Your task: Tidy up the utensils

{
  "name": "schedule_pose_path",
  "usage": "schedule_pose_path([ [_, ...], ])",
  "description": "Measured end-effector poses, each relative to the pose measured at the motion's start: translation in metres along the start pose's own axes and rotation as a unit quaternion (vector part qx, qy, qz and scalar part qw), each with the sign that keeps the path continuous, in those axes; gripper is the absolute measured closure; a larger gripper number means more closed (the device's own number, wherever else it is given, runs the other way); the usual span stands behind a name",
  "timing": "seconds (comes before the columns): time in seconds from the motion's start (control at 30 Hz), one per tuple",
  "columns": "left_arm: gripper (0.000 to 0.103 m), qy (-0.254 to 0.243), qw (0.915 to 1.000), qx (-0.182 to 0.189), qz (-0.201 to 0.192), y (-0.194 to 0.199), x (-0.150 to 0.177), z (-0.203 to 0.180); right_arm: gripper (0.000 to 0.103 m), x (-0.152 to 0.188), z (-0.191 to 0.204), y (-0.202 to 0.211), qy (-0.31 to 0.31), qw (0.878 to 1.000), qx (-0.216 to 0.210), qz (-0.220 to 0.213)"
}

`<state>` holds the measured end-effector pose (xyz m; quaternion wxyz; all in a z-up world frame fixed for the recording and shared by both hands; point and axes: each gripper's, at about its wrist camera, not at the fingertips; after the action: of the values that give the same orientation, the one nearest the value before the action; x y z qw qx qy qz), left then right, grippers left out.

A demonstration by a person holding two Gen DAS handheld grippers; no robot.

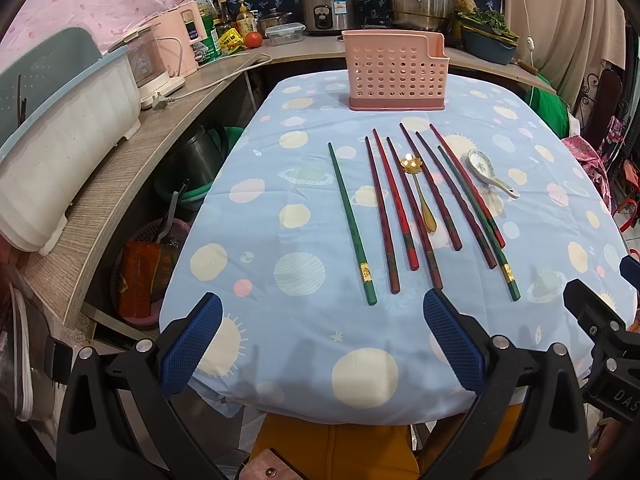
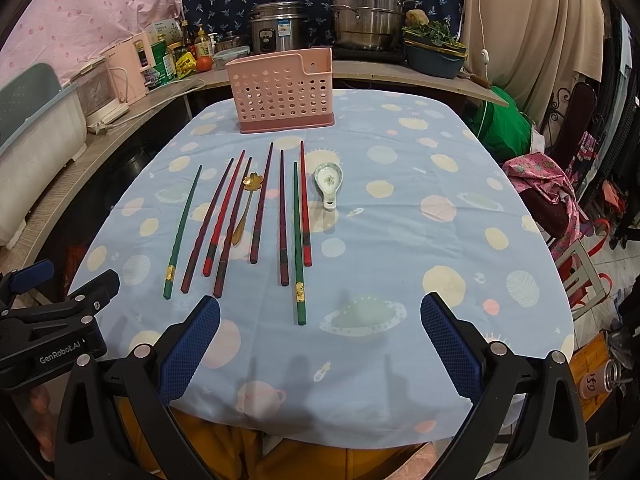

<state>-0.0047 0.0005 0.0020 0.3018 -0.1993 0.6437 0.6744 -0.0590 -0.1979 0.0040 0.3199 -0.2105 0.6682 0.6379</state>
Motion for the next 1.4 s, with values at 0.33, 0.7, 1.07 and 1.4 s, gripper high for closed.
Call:
schedule_pose_path([
  [0.33,0.007,0.006,0.9999,0.004,0.007,-0.004,0.000,0.000,0.007,0.001,0.000,-0.001,-0.001,1.000,0.000,0.002],
  [0.7,0.007,0.029,0.9991,0.017,0.028,-0.031,-0.005,0.007,0.007,0.002,-0.004,-0.015,-0.008,1.000,-0.001,0.013],
  [1.07,0.016,0.034,0.9977,0.017,0.056,-0.081,-0.011,0.003,0.007,-0.002,-0.008,-0.040,-0.013,0.999,0.002,0.031],
  [1.4,0.039,0.029,0.9954,0.031,0.086,-0.104,-0.006,-0.002,0.007,-0.004,-0.005,-0.054,-0.011,0.999,-0.002,0.043],
])
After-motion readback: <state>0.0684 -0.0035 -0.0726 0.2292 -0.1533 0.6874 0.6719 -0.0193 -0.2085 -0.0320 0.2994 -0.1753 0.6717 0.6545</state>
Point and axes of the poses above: each gripper's, at about its wrist camera, not at the fingertips, and y roughly against the way its jaws point, z to its left, x to its underside, and after that the axes turned 3 degrees about -z, right-handed
